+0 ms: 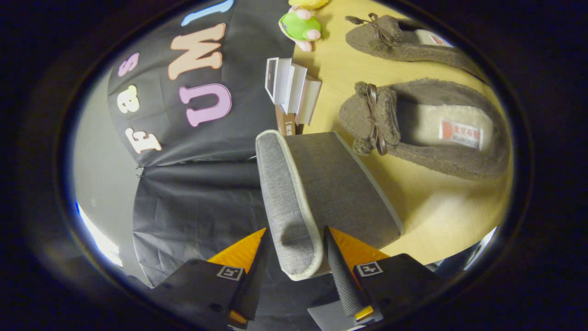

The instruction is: Open the storage box then place both shoes into the box .Put the left shoe in first, then the right shoe, with the right side of both shoes facing outward in a uniform manner.

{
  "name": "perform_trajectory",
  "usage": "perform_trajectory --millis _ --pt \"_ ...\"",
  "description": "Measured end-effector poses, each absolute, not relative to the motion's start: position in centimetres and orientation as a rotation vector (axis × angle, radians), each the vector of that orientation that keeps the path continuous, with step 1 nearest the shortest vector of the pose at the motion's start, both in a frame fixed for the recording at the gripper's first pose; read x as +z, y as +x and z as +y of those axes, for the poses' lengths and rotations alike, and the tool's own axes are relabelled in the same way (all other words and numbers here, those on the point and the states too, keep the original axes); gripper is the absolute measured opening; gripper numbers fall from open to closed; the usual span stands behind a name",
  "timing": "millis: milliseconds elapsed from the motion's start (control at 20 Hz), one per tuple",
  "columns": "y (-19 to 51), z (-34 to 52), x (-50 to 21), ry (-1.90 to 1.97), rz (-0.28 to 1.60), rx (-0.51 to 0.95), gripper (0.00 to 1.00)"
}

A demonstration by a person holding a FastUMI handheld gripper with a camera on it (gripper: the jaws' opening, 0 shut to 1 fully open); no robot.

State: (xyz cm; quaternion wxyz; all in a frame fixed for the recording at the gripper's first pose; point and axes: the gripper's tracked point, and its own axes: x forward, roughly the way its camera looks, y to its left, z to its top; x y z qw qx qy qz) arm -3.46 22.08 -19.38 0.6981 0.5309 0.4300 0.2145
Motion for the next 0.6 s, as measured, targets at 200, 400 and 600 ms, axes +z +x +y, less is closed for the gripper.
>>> perform_trajectory --millis 200,400,600 --pt "-3.0 22.6 -19.3 1.195 0.94 0.484 0.3" --pt "-3.0 22.4 -18.2 1.167 0.915 0.51 0.12" --pt "-4.1 22.9 -15.2 1.126 0.875 0.559 0.06"
